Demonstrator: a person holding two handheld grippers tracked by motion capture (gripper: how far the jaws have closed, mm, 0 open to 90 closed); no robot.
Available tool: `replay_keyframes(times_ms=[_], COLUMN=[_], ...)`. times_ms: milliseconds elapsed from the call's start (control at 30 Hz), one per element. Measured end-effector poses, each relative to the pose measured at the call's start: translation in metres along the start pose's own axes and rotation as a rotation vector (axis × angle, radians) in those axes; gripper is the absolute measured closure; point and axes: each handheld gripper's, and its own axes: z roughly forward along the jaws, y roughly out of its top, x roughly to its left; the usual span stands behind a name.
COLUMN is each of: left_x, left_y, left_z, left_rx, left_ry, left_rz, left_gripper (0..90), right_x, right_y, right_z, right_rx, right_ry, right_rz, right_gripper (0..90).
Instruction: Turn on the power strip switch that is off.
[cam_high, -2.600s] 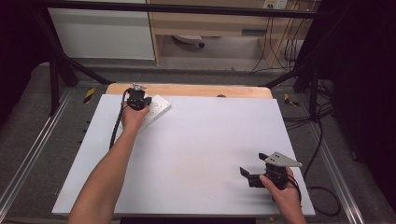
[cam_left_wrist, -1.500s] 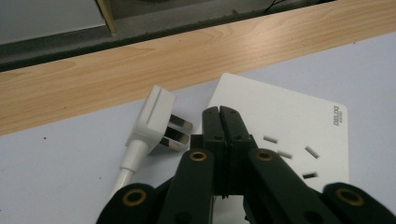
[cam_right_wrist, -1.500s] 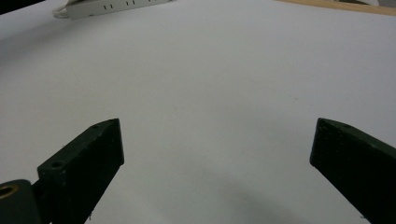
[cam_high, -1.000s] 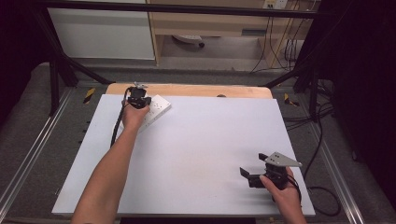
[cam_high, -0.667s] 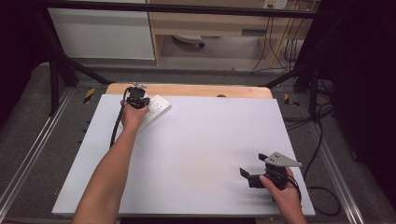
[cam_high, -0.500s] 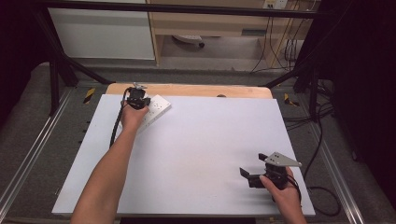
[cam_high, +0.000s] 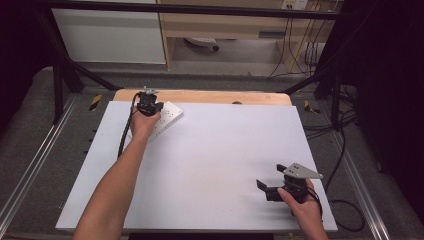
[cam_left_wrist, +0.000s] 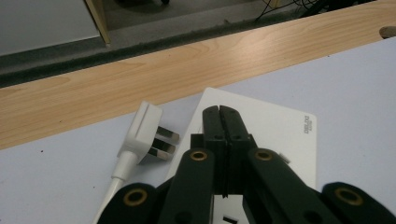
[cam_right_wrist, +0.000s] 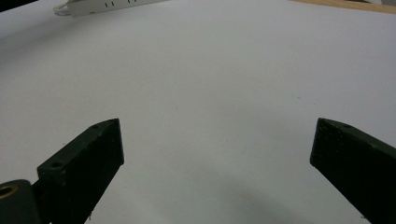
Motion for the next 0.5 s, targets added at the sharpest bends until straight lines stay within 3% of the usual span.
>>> replay_keyframes(times_ms=[500], left_x=[-0.0048], left_y=[0.0032], left_z=[-0.0082], left_rx=[-0.026], left_ry=[-0.024], left_rz=[-0.005], left_gripper=[85.6], right_x=[0.0003], right_y=[0.0000], right_z=[0.0010], right_rx=[0.003], right_ry=[0.001], right_rz=[0.001], right_gripper=[3.2])
